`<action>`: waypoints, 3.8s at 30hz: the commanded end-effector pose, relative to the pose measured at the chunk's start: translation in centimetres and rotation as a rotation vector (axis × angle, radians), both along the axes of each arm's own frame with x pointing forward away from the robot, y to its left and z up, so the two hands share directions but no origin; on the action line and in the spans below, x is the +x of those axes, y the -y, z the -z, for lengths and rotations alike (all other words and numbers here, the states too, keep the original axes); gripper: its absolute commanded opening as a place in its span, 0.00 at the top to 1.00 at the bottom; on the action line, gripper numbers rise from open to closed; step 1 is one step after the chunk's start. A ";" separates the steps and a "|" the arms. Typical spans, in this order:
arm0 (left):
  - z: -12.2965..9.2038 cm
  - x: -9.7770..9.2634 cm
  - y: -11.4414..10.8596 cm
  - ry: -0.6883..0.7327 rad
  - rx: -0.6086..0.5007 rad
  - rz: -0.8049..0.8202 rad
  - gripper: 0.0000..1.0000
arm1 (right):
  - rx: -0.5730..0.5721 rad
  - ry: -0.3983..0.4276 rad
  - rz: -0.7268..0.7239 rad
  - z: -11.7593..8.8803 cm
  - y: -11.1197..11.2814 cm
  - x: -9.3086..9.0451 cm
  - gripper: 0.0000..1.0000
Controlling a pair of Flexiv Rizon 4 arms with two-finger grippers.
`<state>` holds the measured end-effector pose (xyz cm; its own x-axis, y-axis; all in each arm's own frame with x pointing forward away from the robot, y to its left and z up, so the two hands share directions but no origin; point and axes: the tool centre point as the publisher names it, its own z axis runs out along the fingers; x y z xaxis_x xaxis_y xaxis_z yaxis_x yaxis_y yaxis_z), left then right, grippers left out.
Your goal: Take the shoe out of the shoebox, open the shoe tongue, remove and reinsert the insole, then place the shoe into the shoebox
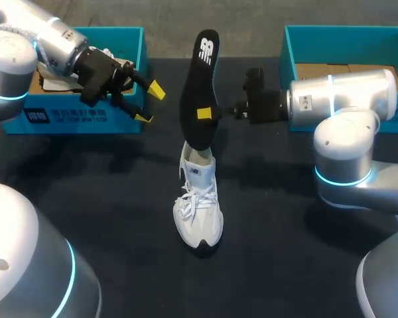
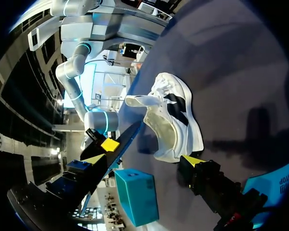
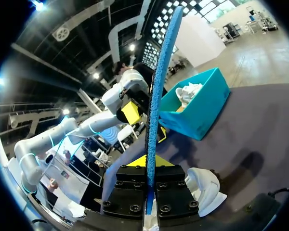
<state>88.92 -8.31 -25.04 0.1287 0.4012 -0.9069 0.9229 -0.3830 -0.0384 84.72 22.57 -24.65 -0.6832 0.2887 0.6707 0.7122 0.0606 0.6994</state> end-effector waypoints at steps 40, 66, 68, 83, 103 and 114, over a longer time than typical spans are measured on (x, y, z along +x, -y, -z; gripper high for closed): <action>0.3 -1.1 -2.9 -0.012 0.048 -0.026 0.00 | -0.069 0.250 -0.095 3.2 0.4 2.3 1.00; 0.3 -1.1 -2.9 -0.014 0.053 -0.030 0.00 | -0.059 0.244 -0.108 4.9 0.6 1.2 1.00; 0.3 -1.1 -2.9 -0.014 0.053 -0.030 0.00 | -0.058 0.242 -0.108 5.0 0.7 1.2 1.00; 0.3 -1.1 -2.9 -0.014 0.053 -0.030 0.00 | -0.054 0.260 -0.109 4.1 0.8 1.5 1.00; 0.3 -1.1 -2.9 -0.014 0.053 -0.030 0.00 | -0.039 0.296 -0.140 3.8 -0.3 2.2 1.00; 0.3 -1.1 -2.9 -0.014 0.053 -0.030 0.00 | -0.028 0.317 -0.172 4.7 -0.6 1.8 1.00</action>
<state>87.85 -5.36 -25.33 0.1019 0.4502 -0.8871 0.9330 -0.3527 -0.0718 86.44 22.93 -29.05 -0.8958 0.1683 0.4113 0.4384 0.1831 0.8799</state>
